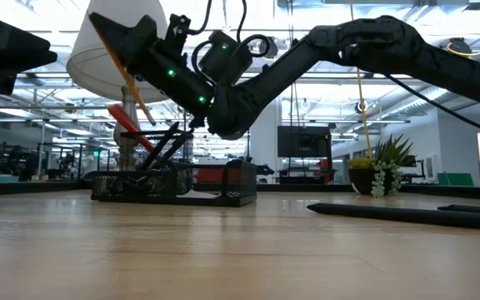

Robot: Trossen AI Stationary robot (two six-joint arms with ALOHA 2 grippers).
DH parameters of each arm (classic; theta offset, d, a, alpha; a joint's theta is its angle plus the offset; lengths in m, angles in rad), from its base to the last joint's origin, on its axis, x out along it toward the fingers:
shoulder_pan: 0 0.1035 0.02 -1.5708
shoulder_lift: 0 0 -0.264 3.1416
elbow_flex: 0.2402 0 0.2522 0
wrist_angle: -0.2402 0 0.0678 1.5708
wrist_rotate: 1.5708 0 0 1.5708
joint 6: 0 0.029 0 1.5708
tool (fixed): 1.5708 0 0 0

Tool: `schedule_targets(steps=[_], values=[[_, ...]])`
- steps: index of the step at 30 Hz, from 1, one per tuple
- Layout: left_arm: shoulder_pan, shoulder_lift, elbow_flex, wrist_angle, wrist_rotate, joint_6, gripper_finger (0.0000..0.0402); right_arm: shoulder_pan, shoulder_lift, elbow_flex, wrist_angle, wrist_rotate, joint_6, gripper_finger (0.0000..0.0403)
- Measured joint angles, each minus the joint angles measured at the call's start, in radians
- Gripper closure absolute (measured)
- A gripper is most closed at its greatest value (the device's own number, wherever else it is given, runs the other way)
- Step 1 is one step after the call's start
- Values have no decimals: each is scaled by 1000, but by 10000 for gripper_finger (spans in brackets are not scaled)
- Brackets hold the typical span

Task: Pick and place office supplies into organizer
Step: Put the top orange pencil into the black desk organizer

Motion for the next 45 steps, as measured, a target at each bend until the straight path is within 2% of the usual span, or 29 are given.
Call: schedule_targets(steps=[6, 10, 16, 25, 31, 35, 40, 42, 45], values=[[-13, 0, 0, 0, -1, -18, 293, 14, 0, -1, -56, 32, -41, 363], [-21, 0, 0, 0, 1, -33, 293, 12, 0, -2, -56, 83, -49, 374], [-33, 0, 0, -1, 6, -53, 293, 11, 0, -2, -91, 88, -64, 401], [-38, 0, 0, -2, 10, -65, 293, 22, -20, -4, -105, 54, -77, 384], [-38, 0, 0, -3, 17, -83, 293, 97, -29, -5, -293, 70, -256, 394], [-38, 0, 0, -4, 34, -86, 293, 155, -74, -5, -478, 173, -421, 401], [-38, 0, 0, -9, 37, -91, 293, 228, -149, -4, -652, 357, -610, 395], [-38, 0, 0, -9, 46, -100, 293, 256, -199, -4, -800, 441, -665, 395], [-38, 0, 0, -11, 63, -106, 293, 294, -283, -4, -1067, 633, -692, 392]])
